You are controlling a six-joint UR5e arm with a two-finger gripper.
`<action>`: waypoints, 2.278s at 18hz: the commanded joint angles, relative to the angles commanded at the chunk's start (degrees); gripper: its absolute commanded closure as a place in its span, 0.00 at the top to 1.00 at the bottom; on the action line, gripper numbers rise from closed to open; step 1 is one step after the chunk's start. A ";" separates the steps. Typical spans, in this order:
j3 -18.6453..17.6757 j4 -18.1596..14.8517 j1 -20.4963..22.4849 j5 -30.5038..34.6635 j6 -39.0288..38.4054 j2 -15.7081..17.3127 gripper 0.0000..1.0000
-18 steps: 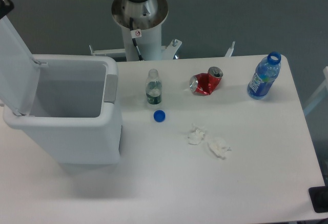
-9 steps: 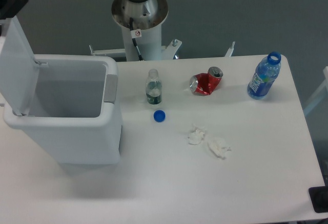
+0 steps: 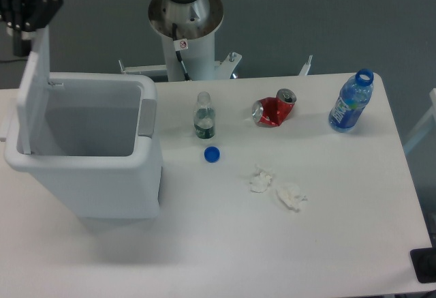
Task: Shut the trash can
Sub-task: 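Push the lid forward and down with the gripper fingers, then press the lid flat onto the can rim with the gripper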
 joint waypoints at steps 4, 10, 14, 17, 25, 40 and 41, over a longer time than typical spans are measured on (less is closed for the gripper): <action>-0.79 0.00 3.34 0.09 0.00 -0.44 0.06; -4.83 0.00 4.84 0.09 0.35 -0.62 0.06; -5.01 0.00 5.72 0.09 0.35 -1.49 0.06; -5.10 0.00 6.42 0.09 0.35 -2.02 0.07; -5.18 -0.09 7.57 0.00 0.70 -4.31 0.06; -8.09 0.00 8.71 -0.09 0.79 -4.57 0.07; -8.09 0.00 8.71 -0.09 0.79 -4.92 0.07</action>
